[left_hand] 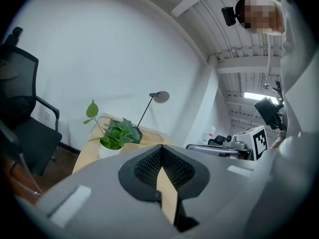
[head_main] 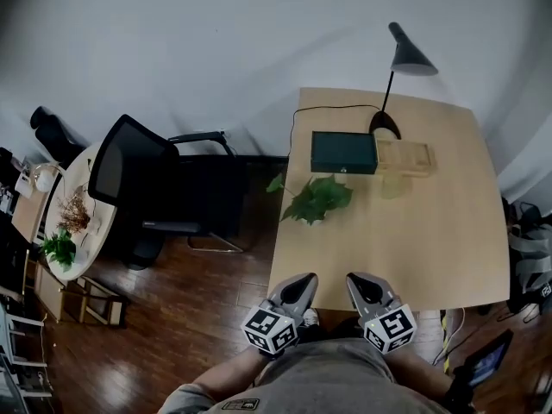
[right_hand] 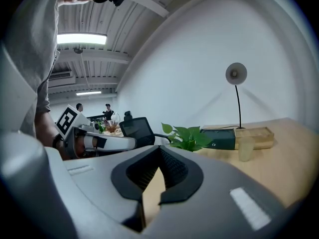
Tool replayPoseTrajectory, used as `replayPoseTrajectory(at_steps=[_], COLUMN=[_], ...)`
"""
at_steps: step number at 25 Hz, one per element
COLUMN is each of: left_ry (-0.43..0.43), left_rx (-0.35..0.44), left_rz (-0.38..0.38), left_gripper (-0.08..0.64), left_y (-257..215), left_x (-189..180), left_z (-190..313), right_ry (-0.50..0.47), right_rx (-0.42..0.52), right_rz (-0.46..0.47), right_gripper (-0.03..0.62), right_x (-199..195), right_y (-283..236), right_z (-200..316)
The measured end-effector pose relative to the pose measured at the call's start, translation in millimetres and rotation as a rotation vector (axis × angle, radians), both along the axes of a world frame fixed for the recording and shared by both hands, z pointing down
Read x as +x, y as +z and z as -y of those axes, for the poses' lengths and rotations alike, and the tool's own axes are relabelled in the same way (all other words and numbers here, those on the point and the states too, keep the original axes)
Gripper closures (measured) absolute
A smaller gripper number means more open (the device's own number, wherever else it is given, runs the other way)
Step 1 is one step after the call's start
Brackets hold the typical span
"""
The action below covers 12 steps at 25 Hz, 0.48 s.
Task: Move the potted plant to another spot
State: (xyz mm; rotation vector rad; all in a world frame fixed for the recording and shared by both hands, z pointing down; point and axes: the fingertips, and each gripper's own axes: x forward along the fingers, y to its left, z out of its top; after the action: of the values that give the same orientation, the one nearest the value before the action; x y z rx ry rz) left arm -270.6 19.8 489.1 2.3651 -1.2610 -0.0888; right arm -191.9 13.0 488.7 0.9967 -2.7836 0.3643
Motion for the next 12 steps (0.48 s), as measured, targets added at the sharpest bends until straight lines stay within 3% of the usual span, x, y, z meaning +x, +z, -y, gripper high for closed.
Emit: replayPoseTrajectory(at_steps=[12], left_ry=[-0.101], left_rx=[-0.112], left_rz=[0.009], left_gripper=[0.56], left_y=[43.2], left_x=[-25.6], left_z=[66.6], right_ry=[-0.08], right_rx=[-0.046], right_rz=[-0.085], right_gripper=[0.586], right_x=[-16.8], right_y=[45.1], right_z=[78.2])
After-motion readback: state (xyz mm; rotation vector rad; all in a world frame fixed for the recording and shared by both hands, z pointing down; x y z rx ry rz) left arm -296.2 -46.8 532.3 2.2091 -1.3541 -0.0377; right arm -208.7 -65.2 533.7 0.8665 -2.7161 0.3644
